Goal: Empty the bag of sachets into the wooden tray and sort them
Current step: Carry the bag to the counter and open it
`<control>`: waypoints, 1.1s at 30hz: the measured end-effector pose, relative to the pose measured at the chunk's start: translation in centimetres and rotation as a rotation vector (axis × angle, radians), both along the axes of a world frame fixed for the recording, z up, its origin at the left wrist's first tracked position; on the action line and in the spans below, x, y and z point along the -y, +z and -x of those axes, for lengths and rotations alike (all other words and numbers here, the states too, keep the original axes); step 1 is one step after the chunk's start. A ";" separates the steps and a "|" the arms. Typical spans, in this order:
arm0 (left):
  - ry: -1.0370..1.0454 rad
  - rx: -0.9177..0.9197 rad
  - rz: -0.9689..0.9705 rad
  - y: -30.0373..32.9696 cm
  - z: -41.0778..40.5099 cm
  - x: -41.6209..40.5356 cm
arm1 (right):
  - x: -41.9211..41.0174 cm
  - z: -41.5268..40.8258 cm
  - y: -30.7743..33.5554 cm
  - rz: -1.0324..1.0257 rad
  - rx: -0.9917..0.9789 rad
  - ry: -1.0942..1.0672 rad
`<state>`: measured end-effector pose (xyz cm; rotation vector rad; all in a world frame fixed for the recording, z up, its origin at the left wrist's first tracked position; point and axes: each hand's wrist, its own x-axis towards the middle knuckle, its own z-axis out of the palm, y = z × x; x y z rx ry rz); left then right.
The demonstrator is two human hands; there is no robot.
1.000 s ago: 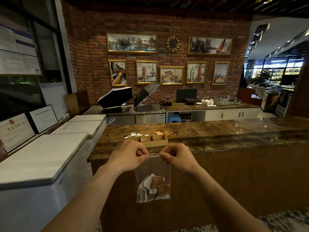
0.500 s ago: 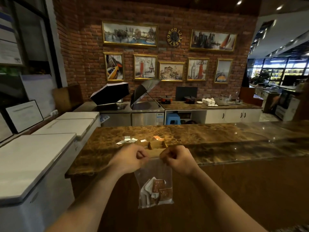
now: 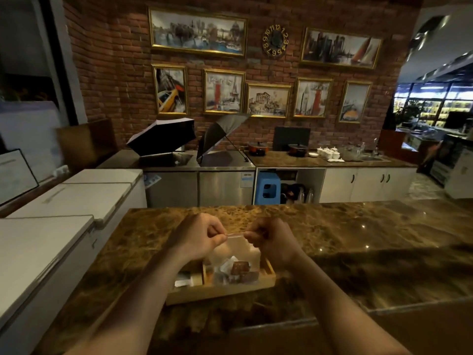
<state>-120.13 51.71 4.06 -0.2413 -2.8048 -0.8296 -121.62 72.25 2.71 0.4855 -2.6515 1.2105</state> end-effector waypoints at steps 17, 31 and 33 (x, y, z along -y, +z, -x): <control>0.061 0.201 0.001 1.4 14.3 -4.3 | -2.5 17.0 -0.2 0.028 0.074 0.198; 0.277 0.220 -0.612 -0.9 16.5 -5.5 | -0.1 17.4 -0.2 0.685 0.725 -0.022; 0.302 0.225 -0.679 -1.2 16.6 -5.7 | 0.7 17.0 0.2 0.728 0.738 -0.019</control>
